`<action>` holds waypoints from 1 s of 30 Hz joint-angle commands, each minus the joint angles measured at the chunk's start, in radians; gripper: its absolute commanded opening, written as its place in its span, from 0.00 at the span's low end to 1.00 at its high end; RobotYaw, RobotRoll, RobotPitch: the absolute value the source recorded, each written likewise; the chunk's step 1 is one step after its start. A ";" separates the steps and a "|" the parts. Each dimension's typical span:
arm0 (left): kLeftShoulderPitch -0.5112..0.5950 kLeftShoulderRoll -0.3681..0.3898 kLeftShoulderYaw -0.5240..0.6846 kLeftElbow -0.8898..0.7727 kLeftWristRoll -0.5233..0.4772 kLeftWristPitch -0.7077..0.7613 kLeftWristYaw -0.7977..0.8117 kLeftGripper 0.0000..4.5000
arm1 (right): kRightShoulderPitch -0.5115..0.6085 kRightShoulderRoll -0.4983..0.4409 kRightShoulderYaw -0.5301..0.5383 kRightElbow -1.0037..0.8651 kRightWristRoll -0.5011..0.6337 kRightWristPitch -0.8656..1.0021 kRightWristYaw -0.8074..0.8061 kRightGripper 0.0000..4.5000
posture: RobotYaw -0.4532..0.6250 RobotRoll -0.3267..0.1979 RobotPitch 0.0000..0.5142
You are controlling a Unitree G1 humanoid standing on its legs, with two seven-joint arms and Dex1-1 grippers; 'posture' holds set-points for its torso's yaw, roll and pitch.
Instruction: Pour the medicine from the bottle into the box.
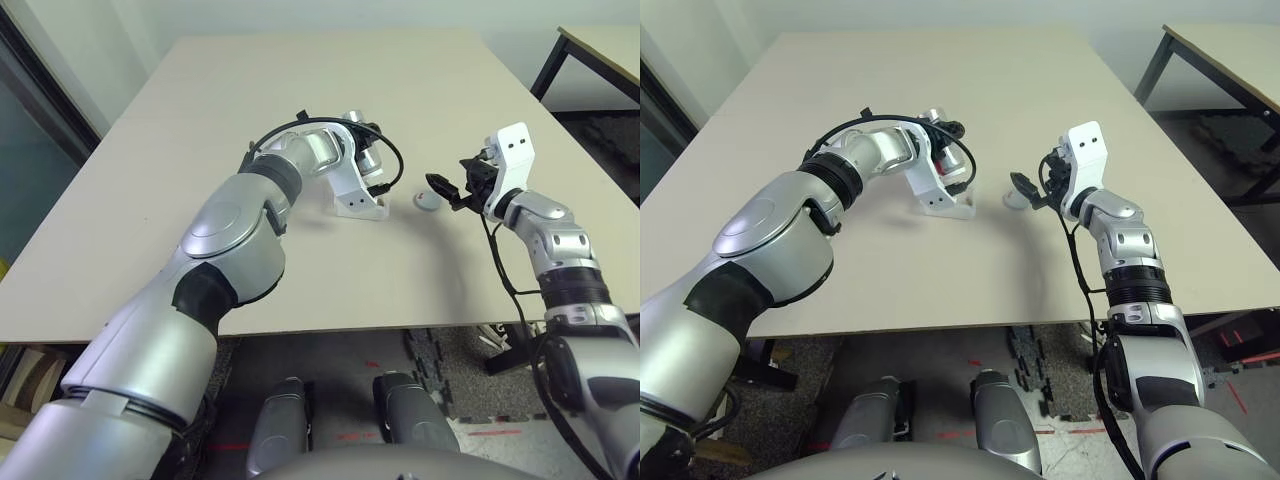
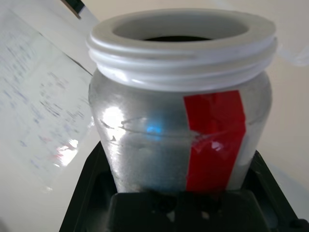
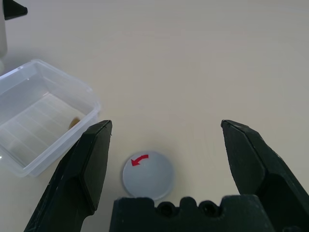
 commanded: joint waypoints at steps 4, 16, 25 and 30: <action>0.063 0.038 0.284 0.006 -0.282 -0.008 -0.235 0.61 | -0.003 -0.001 -0.007 -0.008 0.009 0.008 0.007 1.00 | 0.26 0.62 0.06; 0.218 0.060 0.896 -0.059 -0.876 0.160 -0.616 0.61 | -0.011 0.016 0.008 -0.052 0.032 0.001 0.074 1.00 | 0.29 0.62 0.11; 0.396 0.069 1.084 -0.138 -1.075 0.158 -0.613 0.61 | 0.015 -0.002 0.059 -0.179 0.052 0.056 0.207 1.00 | 0.29 0.62 0.12; 0.462 0.066 1.131 -0.161 -1.126 0.141 -0.568 0.61 | 0.031 -0.051 0.091 -0.252 0.060 0.095 0.305 1.00 | 0.29 0.62 0.13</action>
